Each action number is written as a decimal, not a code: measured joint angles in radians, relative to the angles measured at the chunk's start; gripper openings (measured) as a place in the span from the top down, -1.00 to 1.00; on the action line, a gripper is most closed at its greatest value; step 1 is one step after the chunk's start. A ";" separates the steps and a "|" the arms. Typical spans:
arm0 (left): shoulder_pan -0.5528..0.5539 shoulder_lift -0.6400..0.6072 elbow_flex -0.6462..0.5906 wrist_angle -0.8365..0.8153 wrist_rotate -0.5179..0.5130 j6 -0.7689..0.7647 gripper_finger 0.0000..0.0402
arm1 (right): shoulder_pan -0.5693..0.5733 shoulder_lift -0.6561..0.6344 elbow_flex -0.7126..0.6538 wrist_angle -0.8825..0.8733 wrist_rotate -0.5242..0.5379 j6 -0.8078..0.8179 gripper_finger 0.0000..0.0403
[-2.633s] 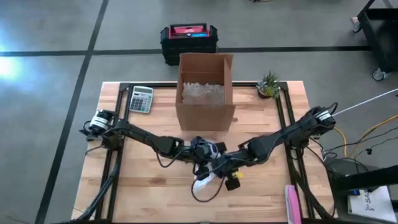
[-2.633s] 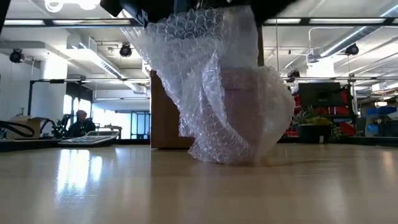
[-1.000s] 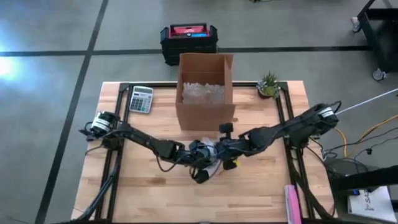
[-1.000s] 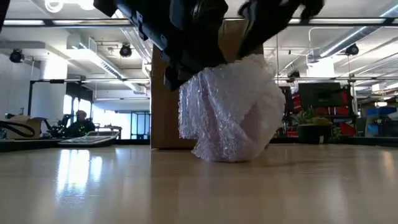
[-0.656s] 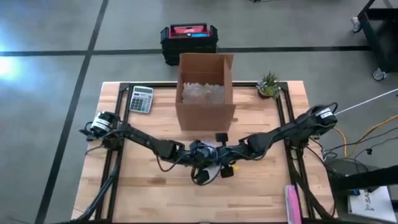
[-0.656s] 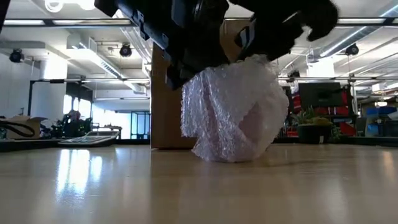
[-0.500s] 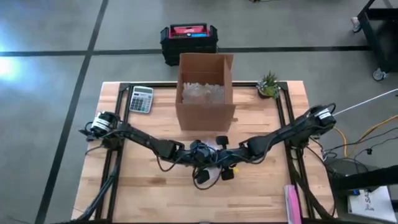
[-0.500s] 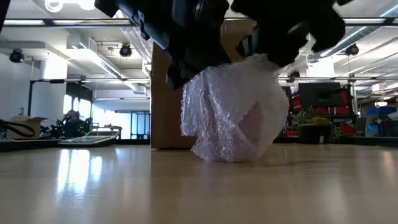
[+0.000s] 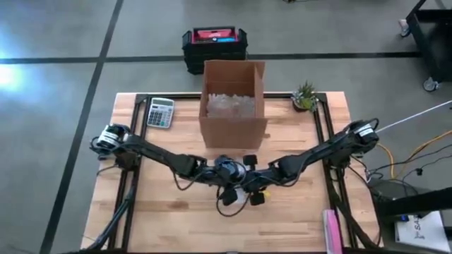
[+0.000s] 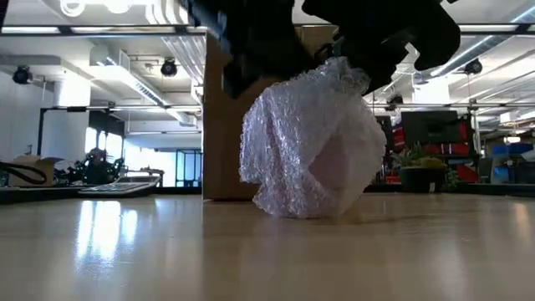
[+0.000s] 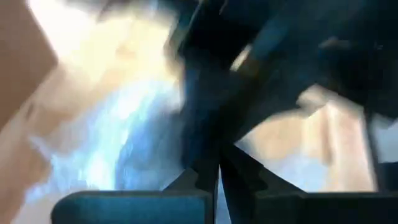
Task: Wrap mug
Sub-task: Wrap the purple mug with bubble wrap
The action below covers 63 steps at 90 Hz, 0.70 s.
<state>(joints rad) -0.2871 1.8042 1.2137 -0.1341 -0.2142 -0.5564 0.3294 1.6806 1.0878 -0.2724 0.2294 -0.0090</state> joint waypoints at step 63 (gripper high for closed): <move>0.002 0.058 -0.025 0.096 -0.011 -0.014 1.00 | -0.004 -0.010 0.091 -0.139 0.001 -0.009 1.00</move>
<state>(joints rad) -0.2855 1.8625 1.1889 -0.0382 -0.2251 -0.5701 0.3252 1.6703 1.1789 -0.4110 0.2306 -0.0185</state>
